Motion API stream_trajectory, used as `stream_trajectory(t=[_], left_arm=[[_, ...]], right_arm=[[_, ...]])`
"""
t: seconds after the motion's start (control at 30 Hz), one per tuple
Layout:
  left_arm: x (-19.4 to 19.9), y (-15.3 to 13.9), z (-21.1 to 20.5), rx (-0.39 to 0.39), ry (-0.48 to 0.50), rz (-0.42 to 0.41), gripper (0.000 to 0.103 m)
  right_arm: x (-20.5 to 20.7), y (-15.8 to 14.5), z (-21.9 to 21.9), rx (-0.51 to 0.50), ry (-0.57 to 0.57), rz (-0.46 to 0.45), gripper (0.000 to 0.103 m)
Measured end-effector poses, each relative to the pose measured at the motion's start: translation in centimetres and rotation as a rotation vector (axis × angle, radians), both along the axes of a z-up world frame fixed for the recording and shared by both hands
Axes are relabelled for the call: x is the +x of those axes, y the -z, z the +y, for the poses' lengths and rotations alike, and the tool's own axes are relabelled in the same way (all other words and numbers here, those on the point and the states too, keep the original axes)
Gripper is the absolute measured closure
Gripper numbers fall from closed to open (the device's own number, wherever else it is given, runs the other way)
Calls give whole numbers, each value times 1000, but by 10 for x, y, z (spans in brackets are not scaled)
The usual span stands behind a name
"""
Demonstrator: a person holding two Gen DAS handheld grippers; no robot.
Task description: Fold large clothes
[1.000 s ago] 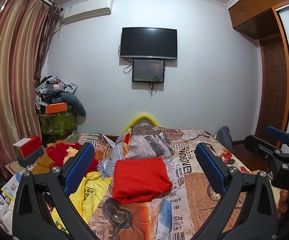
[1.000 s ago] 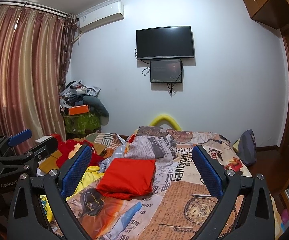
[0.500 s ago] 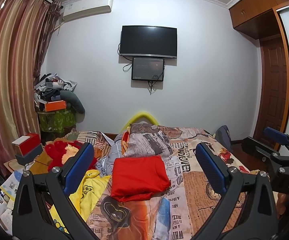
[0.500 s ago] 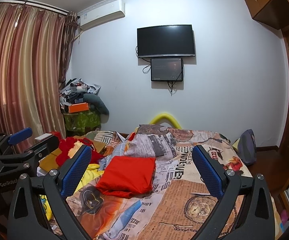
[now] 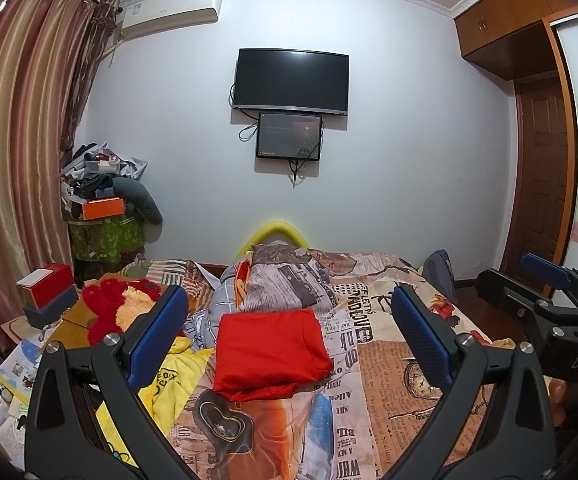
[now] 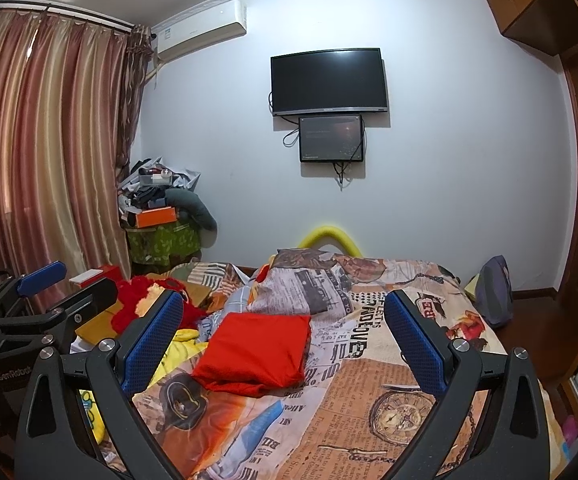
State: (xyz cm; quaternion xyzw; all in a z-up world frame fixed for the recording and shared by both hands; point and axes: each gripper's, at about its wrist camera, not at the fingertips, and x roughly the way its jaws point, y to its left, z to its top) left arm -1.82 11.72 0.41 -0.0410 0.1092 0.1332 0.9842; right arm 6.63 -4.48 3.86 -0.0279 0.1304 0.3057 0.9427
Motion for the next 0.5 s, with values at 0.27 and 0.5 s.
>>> stream_trajectory(t=[0.27, 0.5], left_arm=[[-1, -1, 1, -3, 4, 9, 1], [-1, -2, 2, 1, 5, 12, 1]], right_arm=[[2, 1, -2, 0, 2, 7, 3], [3, 1, -3, 6, 2, 14, 3]])
